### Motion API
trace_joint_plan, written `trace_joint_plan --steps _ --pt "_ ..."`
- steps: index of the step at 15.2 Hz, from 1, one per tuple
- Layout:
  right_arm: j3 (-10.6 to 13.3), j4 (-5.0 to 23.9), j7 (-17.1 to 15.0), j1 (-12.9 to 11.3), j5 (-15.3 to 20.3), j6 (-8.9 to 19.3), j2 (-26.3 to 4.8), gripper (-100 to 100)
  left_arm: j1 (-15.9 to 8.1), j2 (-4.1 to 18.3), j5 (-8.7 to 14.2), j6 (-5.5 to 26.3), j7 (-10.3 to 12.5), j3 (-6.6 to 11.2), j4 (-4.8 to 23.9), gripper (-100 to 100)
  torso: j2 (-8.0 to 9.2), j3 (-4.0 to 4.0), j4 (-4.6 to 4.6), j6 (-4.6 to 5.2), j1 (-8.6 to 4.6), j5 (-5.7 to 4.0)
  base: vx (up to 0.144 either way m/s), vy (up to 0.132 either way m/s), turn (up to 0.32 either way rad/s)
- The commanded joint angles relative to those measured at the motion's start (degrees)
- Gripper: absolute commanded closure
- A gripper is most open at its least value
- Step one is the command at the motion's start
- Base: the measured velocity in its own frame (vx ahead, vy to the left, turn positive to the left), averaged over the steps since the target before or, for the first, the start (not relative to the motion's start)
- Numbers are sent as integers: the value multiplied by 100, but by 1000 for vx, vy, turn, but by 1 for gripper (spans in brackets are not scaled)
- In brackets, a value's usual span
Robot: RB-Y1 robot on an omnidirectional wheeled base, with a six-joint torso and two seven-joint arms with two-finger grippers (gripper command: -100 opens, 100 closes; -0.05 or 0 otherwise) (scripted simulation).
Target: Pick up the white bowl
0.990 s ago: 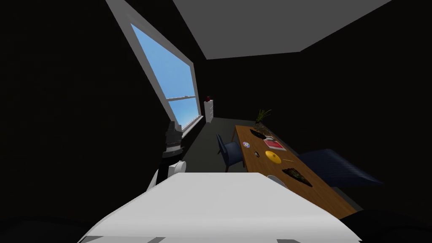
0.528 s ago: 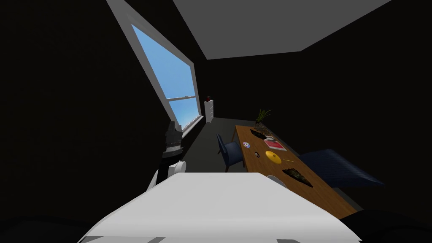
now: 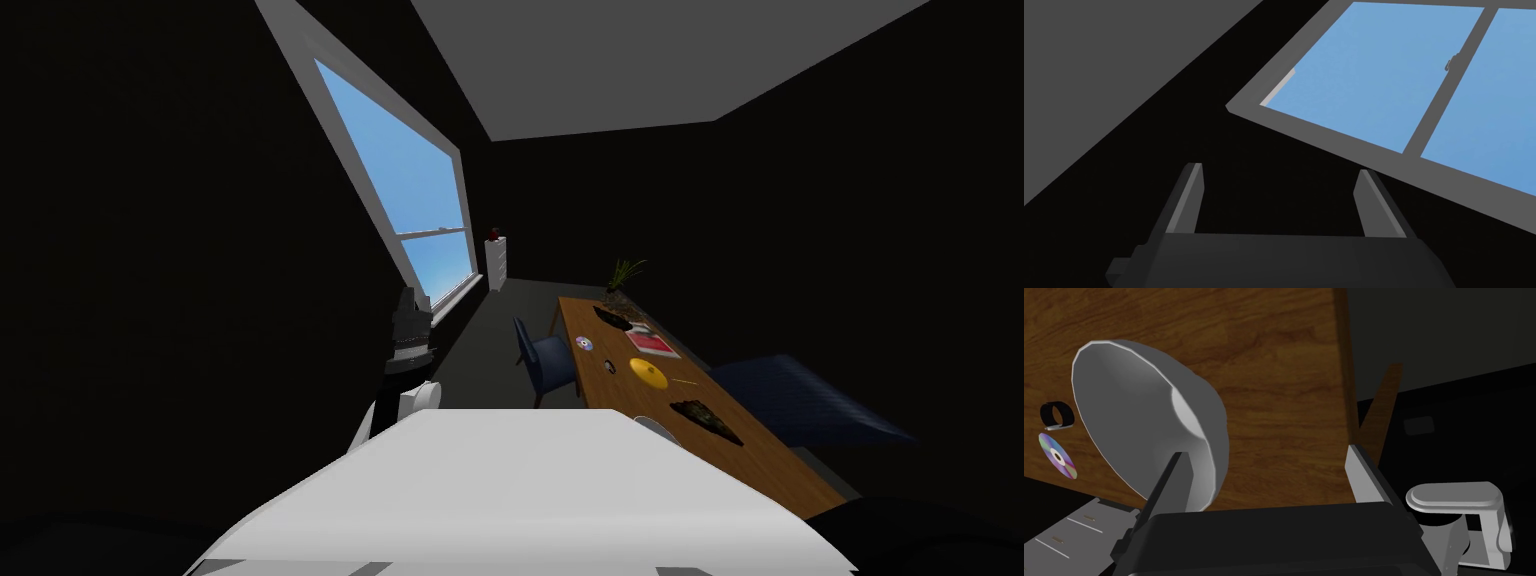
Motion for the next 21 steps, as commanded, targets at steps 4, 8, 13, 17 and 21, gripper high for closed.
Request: trace_joint_plan --steps 4,8,13,17,21 --pt "0 0 1 -1 -1 0 0 -100 0 0 0 0 0 0 0 0 0 0 0 -1 -1 0 -2 -4 12" --pt "-47 -120 -273 -148 -40 -299 10 -100 -1 1 0 0 0 0 0 0 9 5 2 -4 -28 -6 -33 -66 159" --pt "-75 -199 -454 -221 -51 -478 28 -100 -1 1 0 0 0 0 0 0 11 6 3 -3 -31 -7 -32 -67 119" --pt "-88 220 -398 -453 -129 -638 377 -100 0 0 0 0 0 0 0 0 2 1 1 -2 -8 -3 -10 -14 95" --pt "-82 205 -386 -449 -133 -627 373 100 0 0 0 0 0 0 0 0 -2 -1 0 0 -2 -1 -3 -4 24"
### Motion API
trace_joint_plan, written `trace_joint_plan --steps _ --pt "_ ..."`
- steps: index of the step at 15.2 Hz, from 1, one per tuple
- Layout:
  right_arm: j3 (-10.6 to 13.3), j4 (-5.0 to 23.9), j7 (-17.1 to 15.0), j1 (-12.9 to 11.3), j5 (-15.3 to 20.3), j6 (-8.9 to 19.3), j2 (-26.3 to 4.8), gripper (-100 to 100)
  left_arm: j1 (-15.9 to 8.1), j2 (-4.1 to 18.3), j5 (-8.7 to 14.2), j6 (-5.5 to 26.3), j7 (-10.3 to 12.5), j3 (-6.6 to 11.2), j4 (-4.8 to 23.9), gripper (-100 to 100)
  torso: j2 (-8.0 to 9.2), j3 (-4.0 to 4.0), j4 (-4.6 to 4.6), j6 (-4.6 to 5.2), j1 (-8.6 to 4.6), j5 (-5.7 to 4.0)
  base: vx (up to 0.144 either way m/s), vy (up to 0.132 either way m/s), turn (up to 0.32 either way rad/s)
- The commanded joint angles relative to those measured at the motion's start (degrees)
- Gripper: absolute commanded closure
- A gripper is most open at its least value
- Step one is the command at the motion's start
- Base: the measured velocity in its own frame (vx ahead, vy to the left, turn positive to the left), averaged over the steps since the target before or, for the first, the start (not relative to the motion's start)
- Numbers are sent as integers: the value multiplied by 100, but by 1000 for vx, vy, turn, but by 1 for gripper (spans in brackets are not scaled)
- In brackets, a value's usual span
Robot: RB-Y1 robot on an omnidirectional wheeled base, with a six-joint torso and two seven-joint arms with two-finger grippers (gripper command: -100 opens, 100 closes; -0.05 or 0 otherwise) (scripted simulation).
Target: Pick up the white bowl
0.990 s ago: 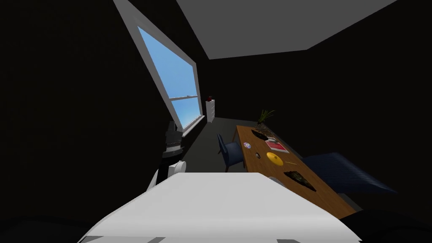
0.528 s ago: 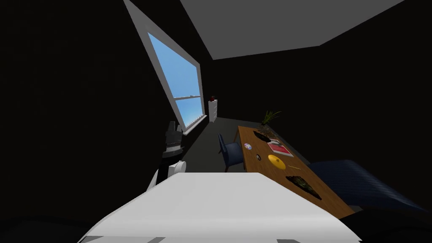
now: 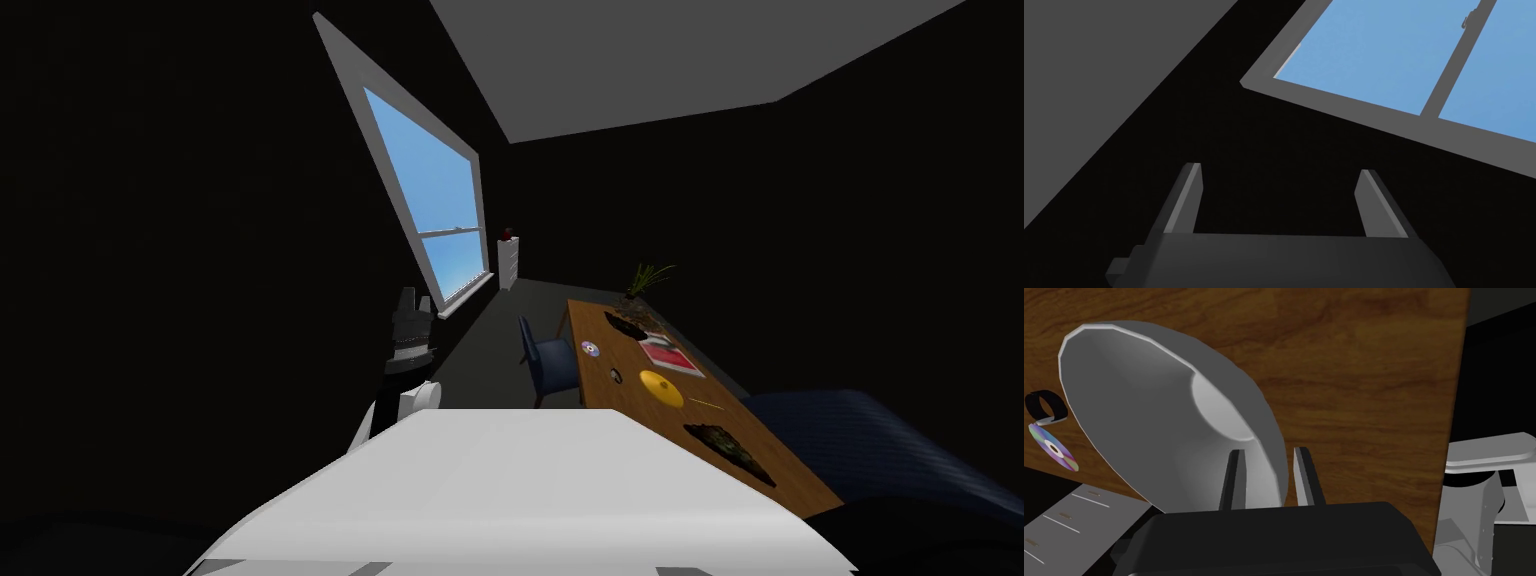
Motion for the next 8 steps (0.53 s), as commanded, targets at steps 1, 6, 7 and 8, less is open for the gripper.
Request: trace_joint_plan --steps 1,6,7,8 --pt "0 0 0 0 0 0 0 100 0 0 0 0 0 0 0 0 0 0 0 0 0 0 0 0 0" --pt "2 -357 -85 194 76 108 -300 100 1 0 0 0 0 0 0 0 -4 -5 -6 7 8 5 8 8 -76" --pt "4 -410 -96 223 86 125 -344 100 1 0 0 0 0 0 0 0 -5 -5 -6 7 12 4 10 19 -90" --pt "2 -315 -81 175 75 91 -269 100 0 0 0 0 0 0 0 0 -6 -6 -6 5 13 5 4 11 -31"
